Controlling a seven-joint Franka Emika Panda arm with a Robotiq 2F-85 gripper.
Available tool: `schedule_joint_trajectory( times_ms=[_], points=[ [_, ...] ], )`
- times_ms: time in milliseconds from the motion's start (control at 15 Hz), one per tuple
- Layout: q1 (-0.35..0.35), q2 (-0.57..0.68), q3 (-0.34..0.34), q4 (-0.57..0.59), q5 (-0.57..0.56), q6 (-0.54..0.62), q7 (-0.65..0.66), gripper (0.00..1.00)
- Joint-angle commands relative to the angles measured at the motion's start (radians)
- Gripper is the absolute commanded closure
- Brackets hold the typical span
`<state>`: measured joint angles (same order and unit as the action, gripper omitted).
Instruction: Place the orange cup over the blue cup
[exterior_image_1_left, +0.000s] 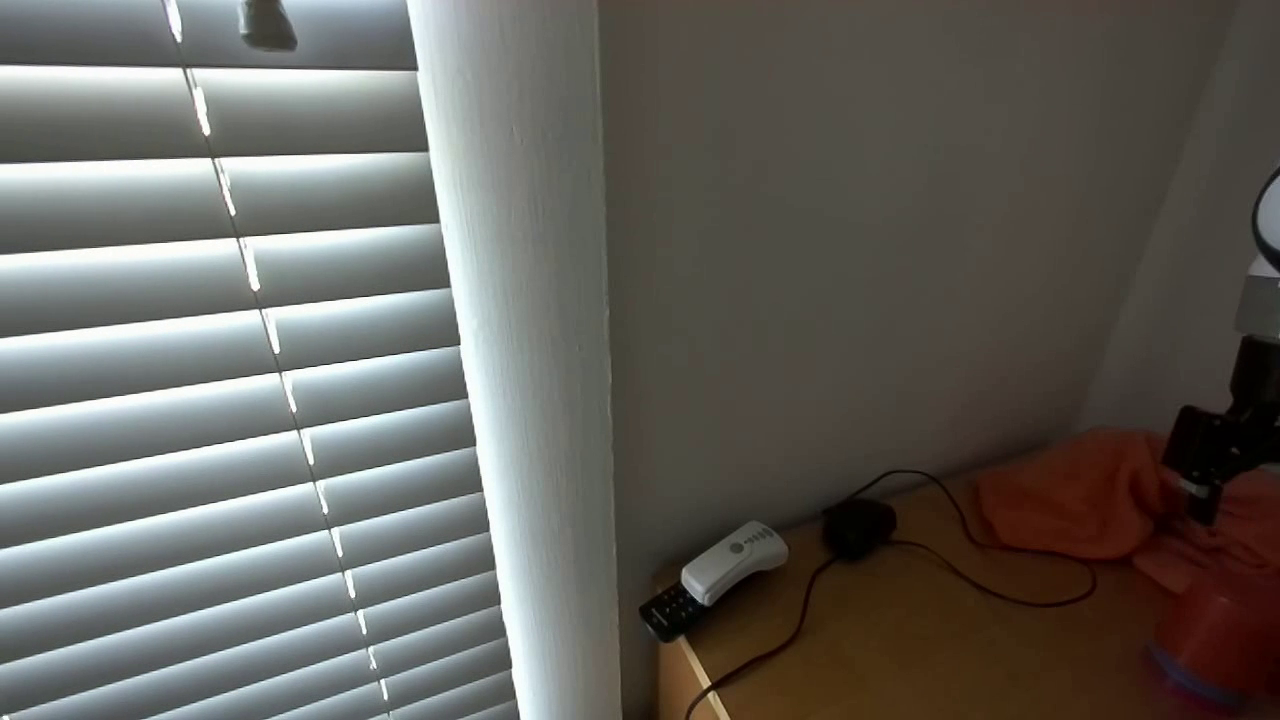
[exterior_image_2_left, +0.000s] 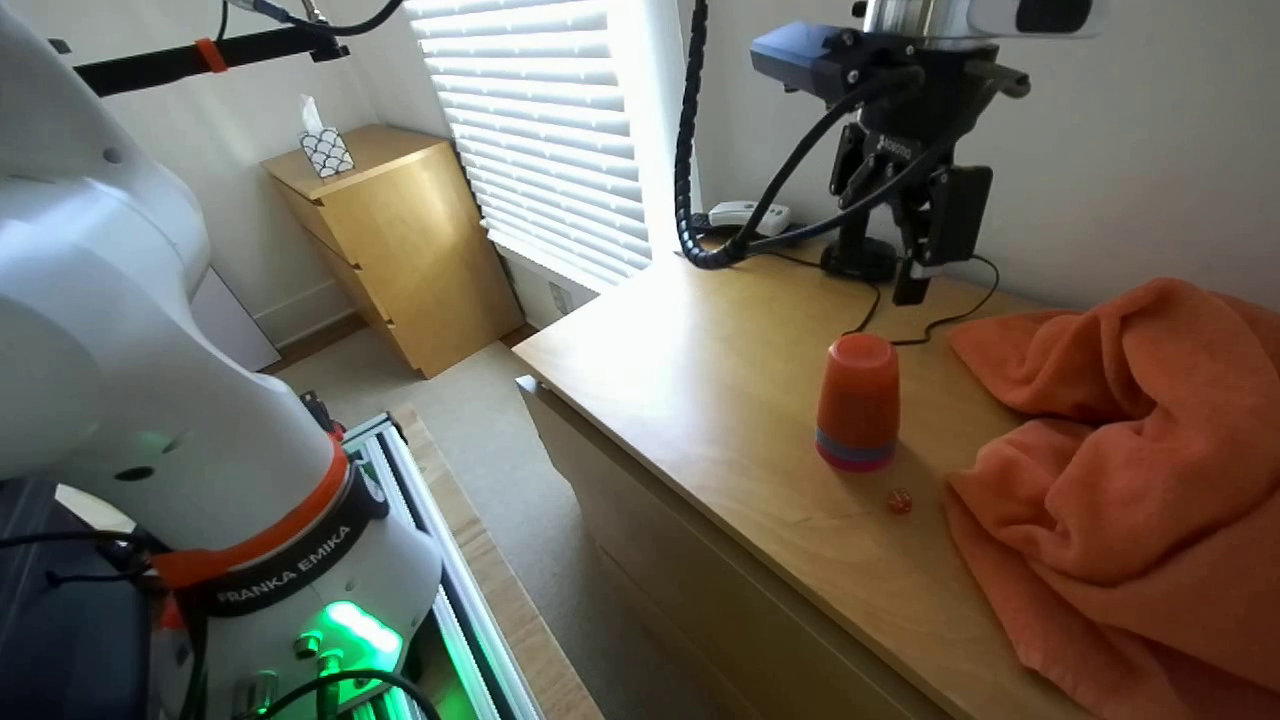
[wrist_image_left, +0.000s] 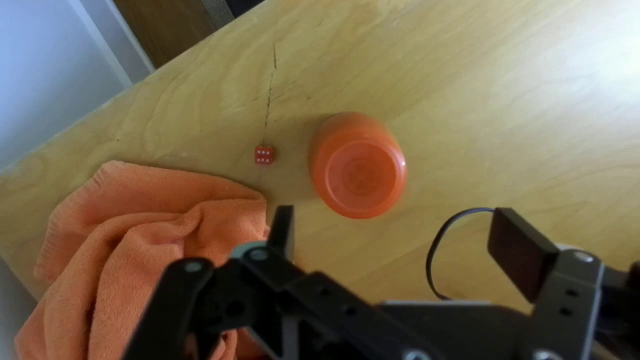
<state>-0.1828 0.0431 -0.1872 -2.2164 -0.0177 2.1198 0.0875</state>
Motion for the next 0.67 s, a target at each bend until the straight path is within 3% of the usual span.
schedule_joint_trajectory(
  times_ms=[0, 400, 467, 600],
  points=[
    [-0.001, -0.123, -0.002, -0.060, -0.039, -0.004, 0.042, 0.00],
    [-0.013, -0.230, 0.002, -0.099, -0.051, 0.001, 0.064, 0.00],
    [-0.008, -0.176, 0.003, -0.052, -0.039, -0.002, 0.043, 0.00],
    [-0.010, -0.199, 0.003, -0.063, -0.039, -0.002, 0.046, 0.00]
  ],
)
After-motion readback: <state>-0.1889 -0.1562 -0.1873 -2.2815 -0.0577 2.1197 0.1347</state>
